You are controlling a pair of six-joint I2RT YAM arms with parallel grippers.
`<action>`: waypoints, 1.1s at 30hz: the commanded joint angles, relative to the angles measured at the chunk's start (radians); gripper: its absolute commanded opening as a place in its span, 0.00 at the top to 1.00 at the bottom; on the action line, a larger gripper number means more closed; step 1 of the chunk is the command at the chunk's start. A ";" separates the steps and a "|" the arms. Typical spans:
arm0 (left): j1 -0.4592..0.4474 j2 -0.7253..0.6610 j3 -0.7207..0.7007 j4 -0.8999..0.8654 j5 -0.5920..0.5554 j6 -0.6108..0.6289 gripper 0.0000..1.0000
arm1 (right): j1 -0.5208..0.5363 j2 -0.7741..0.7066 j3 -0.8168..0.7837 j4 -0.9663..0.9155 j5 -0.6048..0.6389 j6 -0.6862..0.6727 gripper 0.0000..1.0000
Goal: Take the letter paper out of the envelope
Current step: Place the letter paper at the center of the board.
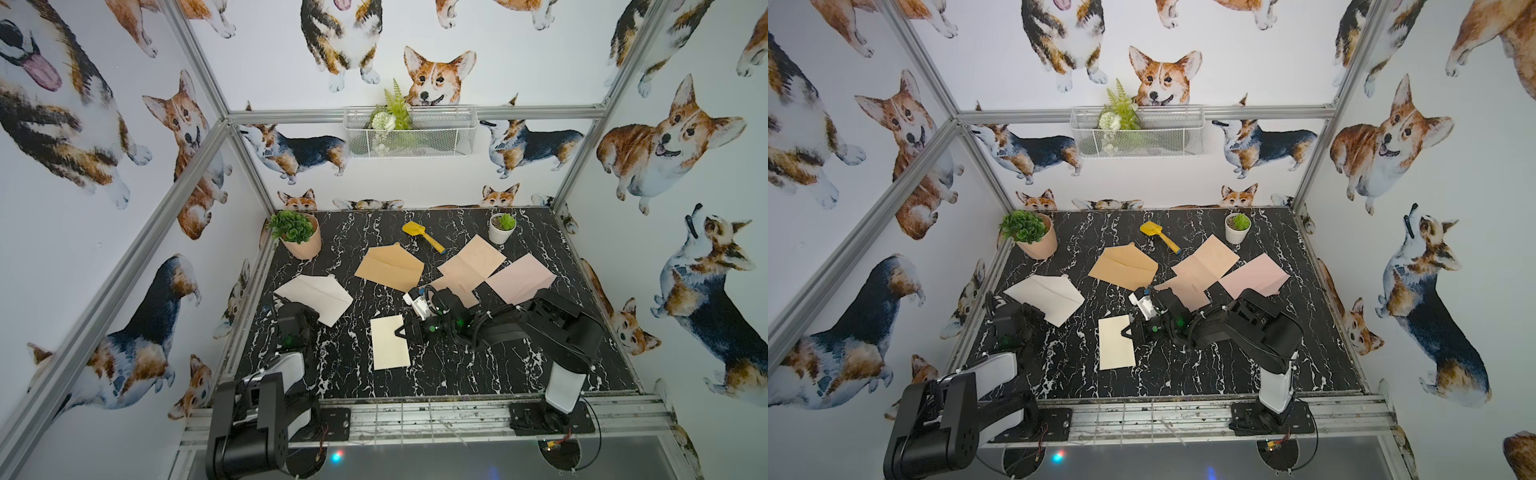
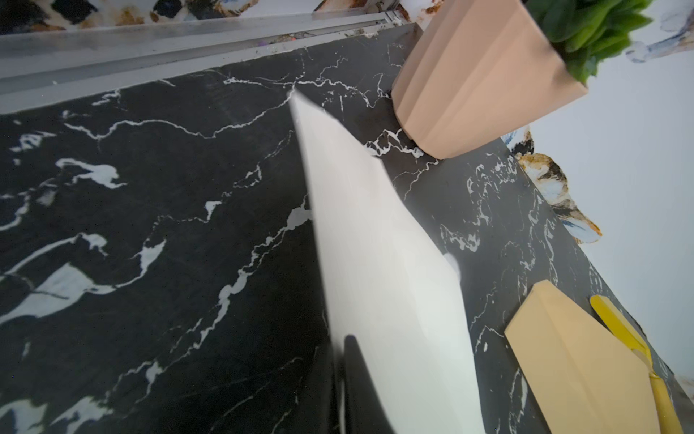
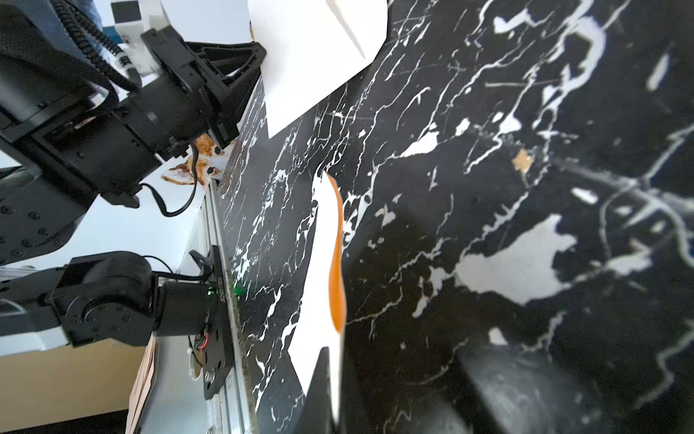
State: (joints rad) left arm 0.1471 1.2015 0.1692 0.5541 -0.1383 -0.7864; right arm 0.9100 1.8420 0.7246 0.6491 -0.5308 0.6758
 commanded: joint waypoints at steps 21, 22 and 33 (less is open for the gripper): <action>-0.065 -0.147 0.024 -0.018 0.095 0.093 0.41 | 0.003 -0.032 0.124 -0.321 0.130 -0.132 0.49; -0.090 -0.134 0.049 -0.015 0.137 0.133 0.43 | 0.008 -0.035 0.134 -0.340 0.122 -0.141 0.48; -0.339 -0.042 0.212 -0.028 0.349 0.374 0.57 | 0.141 -0.200 0.285 -0.929 0.737 -0.215 0.42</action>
State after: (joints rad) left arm -0.1696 1.1500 0.3557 0.5304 0.1333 -0.4835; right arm 1.0405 1.6642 0.9962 -0.0601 -0.0307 0.4683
